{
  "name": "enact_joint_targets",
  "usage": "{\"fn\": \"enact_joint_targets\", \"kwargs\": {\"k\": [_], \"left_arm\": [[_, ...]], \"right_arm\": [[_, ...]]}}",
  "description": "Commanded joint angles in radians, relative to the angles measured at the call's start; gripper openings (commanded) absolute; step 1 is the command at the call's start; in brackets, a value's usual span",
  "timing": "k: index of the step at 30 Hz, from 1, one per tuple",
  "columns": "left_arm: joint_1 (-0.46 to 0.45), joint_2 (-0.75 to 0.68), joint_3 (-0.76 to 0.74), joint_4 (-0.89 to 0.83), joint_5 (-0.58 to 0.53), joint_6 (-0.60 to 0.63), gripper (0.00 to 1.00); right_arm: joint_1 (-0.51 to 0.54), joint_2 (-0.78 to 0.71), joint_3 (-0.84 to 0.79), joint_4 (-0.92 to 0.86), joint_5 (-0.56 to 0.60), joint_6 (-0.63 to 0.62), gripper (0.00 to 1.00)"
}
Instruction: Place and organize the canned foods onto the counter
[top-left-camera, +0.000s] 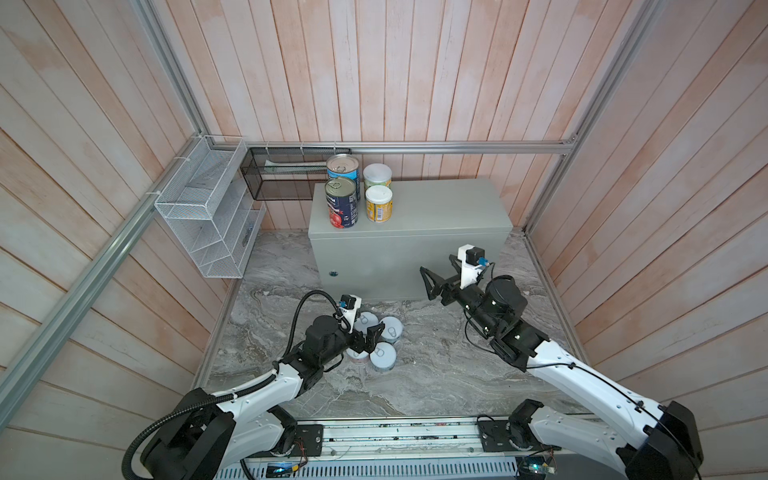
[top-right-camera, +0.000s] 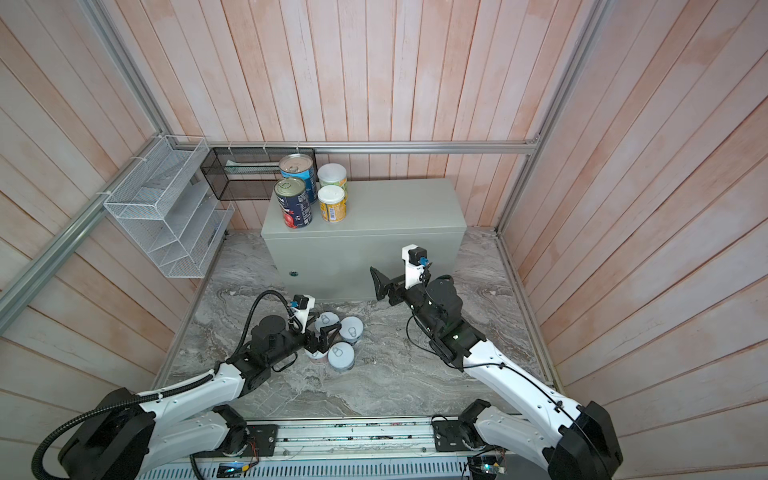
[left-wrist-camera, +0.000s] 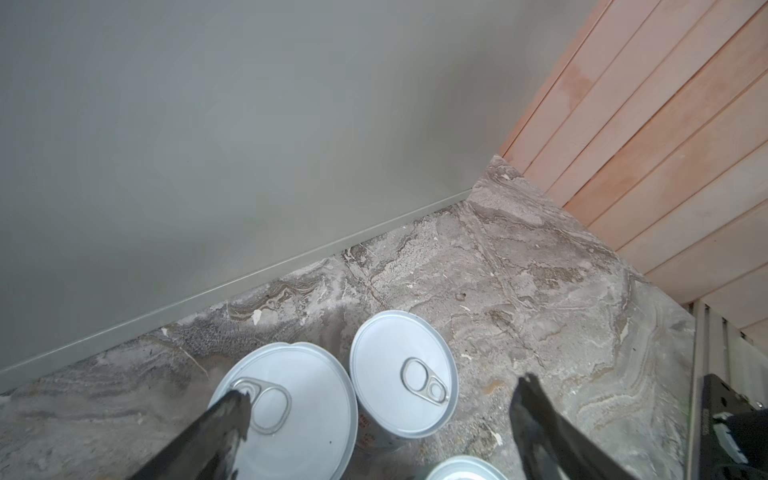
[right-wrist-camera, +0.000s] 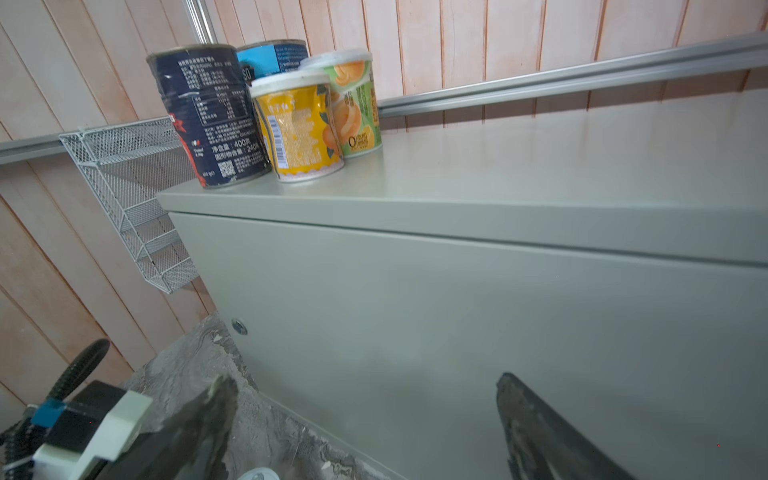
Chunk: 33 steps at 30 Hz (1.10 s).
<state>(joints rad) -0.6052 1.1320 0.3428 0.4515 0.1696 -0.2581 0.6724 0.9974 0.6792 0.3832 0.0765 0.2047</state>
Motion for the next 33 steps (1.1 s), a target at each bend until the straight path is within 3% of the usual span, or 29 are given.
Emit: {"fn": "enact_joint_targets", "kwargs": {"k": [1, 8, 12, 21, 27, 33], "left_arm": [[-0.005, -0.006, 0.032, -0.030, -0.023, -0.002, 1.00], [-0.016, -0.029, 0.069, -0.105, -0.045, 0.008, 1.00], [-0.079, -0.038, 0.145, -0.281, -0.138, 0.056, 1.00], [-0.094, 0.029, 0.366, -0.687, -0.136, -0.086, 1.00], [-0.095, 0.057, 0.417, -0.759, -0.107, -0.130, 1.00], [-0.097, 0.123, 0.438, -0.727, -0.035, -0.166, 1.00]], "right_arm": [[-0.003, -0.085, -0.102, -0.018, 0.048, 0.074, 0.98], [-0.004, -0.232, -0.291, 0.035, 0.102, 0.095, 0.98], [-0.003, -0.241, -0.324, 0.053, 0.057, 0.057, 0.98], [-0.003, -0.246, -0.433, 0.225, 0.060, 0.043, 0.98], [-0.003, -0.253, -0.492, 0.273, 0.065, 0.062, 0.98], [-0.002, -0.321, -0.579, 0.359, 0.108, 0.121, 0.98]]}}
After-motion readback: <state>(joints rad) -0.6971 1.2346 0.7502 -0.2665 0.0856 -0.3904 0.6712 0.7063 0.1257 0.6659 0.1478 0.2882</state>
